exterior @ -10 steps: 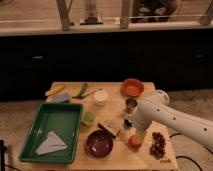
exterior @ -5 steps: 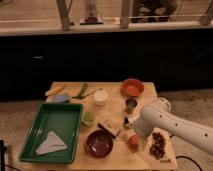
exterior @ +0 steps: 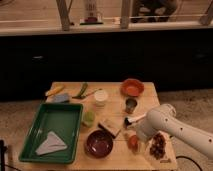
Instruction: Place apple in paper cup
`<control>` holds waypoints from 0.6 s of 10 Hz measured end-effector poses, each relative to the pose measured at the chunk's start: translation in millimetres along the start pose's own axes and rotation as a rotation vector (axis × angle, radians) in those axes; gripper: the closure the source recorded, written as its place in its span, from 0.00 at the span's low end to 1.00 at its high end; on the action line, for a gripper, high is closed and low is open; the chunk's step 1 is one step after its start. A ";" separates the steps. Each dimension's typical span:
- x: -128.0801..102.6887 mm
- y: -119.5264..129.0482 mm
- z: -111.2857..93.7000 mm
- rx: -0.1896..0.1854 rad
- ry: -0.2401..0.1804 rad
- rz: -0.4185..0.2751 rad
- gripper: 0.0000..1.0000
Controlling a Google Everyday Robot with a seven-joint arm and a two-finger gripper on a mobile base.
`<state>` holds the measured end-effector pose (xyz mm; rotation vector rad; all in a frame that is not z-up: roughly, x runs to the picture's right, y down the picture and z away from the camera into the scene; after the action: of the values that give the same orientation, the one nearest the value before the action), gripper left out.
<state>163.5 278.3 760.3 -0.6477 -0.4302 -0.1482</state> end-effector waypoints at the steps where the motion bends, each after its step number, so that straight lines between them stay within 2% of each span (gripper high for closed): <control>1: 1.8 1.8 0.0 0.008 -0.052 0.004 0.26; 3: 0.1 1.5 1.5 0.010 -0.091 0.003 0.42; 4: 0.9 6.1 2.2 0.001 -0.113 0.006 0.55; 6: -0.1 4.6 3.9 -0.006 -0.114 -0.002 0.72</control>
<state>163.3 284.3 760.5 -0.6639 -0.5403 -0.1151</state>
